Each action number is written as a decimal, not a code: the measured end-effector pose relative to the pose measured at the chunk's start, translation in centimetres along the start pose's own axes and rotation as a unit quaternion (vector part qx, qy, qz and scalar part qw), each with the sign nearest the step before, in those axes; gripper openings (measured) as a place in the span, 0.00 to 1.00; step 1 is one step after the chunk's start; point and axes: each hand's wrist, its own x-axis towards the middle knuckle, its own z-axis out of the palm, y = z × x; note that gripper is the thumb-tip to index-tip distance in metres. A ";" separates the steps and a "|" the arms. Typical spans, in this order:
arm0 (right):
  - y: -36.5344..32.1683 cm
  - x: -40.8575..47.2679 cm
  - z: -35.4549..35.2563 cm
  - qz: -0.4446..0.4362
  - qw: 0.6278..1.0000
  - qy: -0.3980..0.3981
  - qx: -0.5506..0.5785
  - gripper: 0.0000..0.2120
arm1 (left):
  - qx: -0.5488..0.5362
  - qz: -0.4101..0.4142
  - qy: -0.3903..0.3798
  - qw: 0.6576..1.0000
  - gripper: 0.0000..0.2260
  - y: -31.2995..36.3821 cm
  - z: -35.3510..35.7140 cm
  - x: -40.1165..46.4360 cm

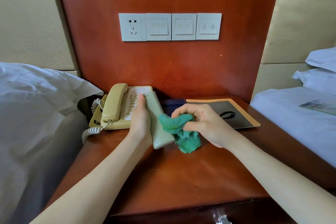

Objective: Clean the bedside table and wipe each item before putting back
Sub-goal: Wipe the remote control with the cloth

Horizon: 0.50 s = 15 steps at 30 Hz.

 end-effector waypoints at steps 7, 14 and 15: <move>0.1 0.2 -0.4 0.071 0.967 -0.051 0.238 0.17 | -0.109 -0.041 0.029 0.993 0.18 0.7 -0.7 0.9; 0.2 0.3 -0.3 0.049 0.969 -0.043 0.237 0.21 | -0.124 -0.093 -0.006 0.988 0.22 1.1 -0.5 0.5; 0.2 0.3 -0.1 0.040 0.977 -0.042 0.203 0.20 | -0.110 -0.100 -0.023 0.989 0.24 0.9 -0.4 0.2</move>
